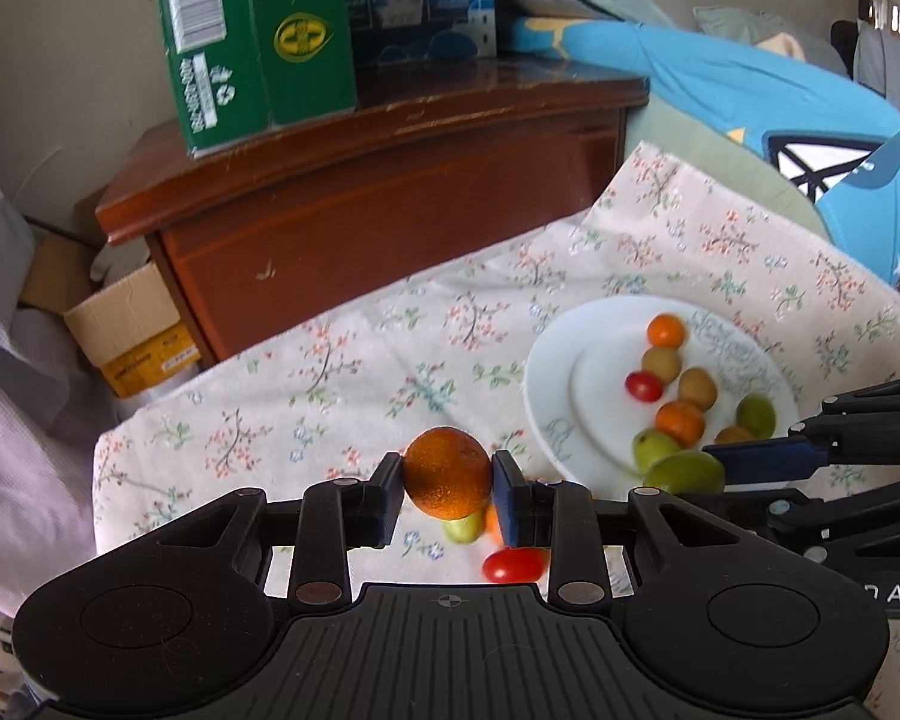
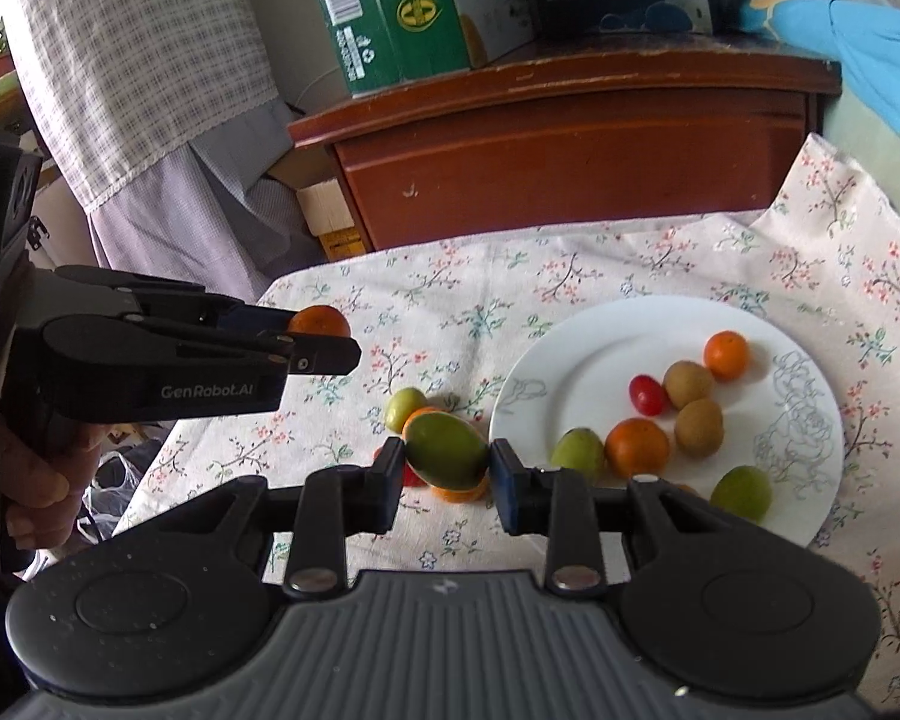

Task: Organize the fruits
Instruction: 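Carry the mandarin onto the plate and open the left tool while the right releases the lime there, then withdraw both tools from the plate toward the remaining fruit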

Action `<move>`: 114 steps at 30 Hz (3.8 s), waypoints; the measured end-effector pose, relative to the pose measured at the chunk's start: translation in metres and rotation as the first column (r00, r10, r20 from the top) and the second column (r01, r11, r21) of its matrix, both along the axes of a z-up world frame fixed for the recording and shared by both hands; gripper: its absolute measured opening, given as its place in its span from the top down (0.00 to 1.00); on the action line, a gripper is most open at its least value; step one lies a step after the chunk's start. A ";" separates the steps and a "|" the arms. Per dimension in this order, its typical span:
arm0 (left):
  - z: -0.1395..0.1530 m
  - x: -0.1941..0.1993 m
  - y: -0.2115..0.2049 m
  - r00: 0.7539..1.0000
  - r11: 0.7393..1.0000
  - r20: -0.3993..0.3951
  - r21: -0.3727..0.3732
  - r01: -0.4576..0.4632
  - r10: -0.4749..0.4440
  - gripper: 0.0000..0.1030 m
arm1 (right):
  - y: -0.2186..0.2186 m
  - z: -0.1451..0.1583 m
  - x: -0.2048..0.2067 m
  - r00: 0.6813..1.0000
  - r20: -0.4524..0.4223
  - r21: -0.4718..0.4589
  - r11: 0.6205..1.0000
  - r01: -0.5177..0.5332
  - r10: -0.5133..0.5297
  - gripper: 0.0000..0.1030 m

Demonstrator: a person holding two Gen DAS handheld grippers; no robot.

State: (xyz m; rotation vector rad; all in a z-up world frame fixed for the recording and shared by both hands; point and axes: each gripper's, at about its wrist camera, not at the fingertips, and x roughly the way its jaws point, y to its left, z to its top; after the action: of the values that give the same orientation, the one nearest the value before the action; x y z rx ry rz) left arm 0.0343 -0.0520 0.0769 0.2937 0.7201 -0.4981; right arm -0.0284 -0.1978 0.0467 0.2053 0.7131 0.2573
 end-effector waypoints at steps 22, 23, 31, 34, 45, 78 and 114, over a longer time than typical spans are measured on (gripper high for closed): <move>-0.003 0.006 -0.052 0.998 0.996 0.006 -0.067 0.062 -0.062 0.72 | -0.067 0.019 -0.003 0.979 0.069 -0.001 0.981 0.192 -0.192 0.70; -0.005 0.007 -0.055 0.998 0.996 0.002 -0.069 0.064 -0.064 0.72 | -0.069 0.018 -0.003 0.978 0.068 -0.003 0.980 0.198 -0.197 0.70; -0.022 0.017 -0.070 0.996 0.994 -0.036 -0.080 0.073 -0.076 0.72 | -0.082 0.007 0.000 0.969 0.033 -0.005 0.969 0.246 -0.245 0.70; -0.027 0.019 -0.073 0.996 0.994 -0.050 -0.083 0.075 -0.079 0.72 | -0.086 0.002 0.002 0.965 0.018 -0.001 0.966 0.260 -0.260 0.70; -0.041 0.028 -0.080 0.993 0.993 -0.090 -0.100 0.070 -0.079 0.72 | -0.096 -0.015 0.010 0.946 -0.043 0.000 0.947 0.320 -0.320 0.70; 0.006 0.017 -0.027 0.998 0.996 -0.032 -0.070 -0.057 0.055 0.26 | -0.069 0.003 0.003 0.968 -0.019 0.048 0.967 0.250 -0.249 0.67; -0.013 0.027 0.049 0.970 0.976 -0.122 -0.042 -0.215 0.209 0.16 | 0.029 -0.026 0.023 0.997 -0.042 -0.130 0.989 -0.067 0.062 0.65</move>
State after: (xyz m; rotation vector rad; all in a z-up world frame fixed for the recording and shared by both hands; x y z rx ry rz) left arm 0.0609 -0.0028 0.0637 0.1341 0.8406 -0.3326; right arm -0.0058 -0.1691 0.0202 0.0618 0.7728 0.2679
